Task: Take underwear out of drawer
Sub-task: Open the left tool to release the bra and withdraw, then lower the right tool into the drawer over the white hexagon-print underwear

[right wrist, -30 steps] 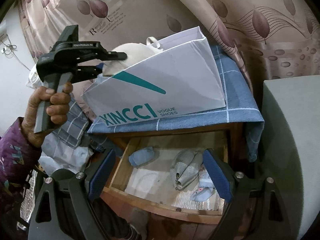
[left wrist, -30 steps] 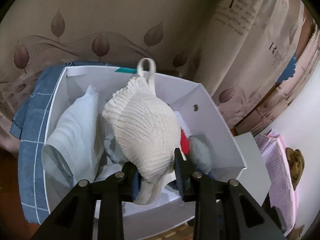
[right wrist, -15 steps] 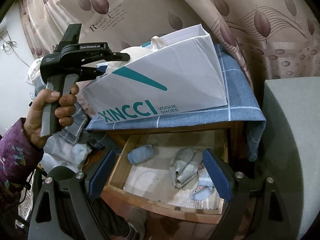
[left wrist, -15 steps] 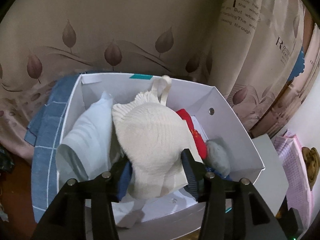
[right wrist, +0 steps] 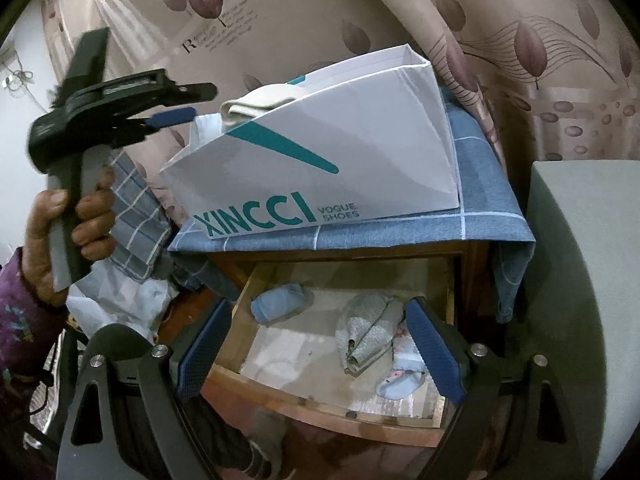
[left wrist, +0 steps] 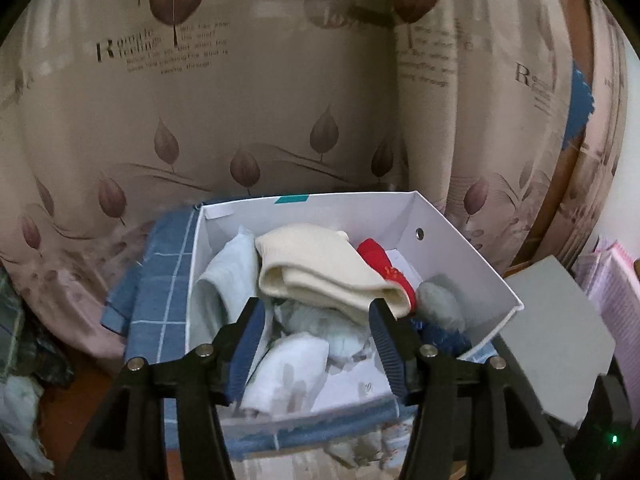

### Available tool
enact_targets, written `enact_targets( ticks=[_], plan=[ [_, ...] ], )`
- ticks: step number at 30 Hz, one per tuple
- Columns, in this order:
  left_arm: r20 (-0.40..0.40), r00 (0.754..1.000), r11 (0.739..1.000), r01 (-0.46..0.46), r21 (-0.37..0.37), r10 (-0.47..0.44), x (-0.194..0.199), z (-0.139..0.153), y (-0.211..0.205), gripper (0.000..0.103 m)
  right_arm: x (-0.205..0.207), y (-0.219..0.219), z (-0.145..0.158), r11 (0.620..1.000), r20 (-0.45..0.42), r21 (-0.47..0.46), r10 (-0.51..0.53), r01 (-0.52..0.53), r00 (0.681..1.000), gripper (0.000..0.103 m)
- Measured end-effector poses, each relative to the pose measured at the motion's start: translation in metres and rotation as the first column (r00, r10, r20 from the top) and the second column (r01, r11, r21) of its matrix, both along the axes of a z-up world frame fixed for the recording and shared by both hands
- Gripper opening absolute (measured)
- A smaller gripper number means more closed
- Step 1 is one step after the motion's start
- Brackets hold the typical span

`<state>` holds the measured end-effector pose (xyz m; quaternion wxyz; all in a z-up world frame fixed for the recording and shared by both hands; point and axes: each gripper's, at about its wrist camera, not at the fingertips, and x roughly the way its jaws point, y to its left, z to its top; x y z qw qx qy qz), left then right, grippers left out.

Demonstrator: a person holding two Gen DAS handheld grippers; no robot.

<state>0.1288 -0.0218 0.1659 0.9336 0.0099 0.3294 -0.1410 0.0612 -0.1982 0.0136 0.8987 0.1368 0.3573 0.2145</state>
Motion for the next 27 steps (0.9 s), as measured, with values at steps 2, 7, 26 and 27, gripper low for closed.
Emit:
enact_targets(
  ticks=[2, 7, 26, 27],
  plan=[
    [0.008, 1.0, 1.0, 0.005, 0.005, -0.005, -0.009, 0.001, 0.001, 0.056, 0.0, 0.003, -0.001, 1.0, -0.001, -0.016, 0.003, -0.003, 1.0, 0.087],
    [0.021, 1.0, 1.0, 0.01, 0.012, -0.01, -0.031, 0.002, 0.006, 0.057, 0.001, 0.009, -0.003, 0.998, -0.005, -0.059, 0.014, -0.014, 1.0, 0.087],
    [0.006, 0.995, 0.994, -0.1, 0.039, 0.099, -0.096, -0.08, 0.093, 0.06, 0.006, 0.041, -0.02, 0.965, -0.06, -0.25, 0.06, -0.074, 0.996, 0.087],
    [0.006, 0.994, 0.993, -0.111, 0.031, 0.111, -0.098, -0.084, 0.1, 0.06, 0.006, 0.045, -0.023, 0.96, -0.068, -0.267, 0.068, -0.084, 0.995, 0.087]
  ],
)
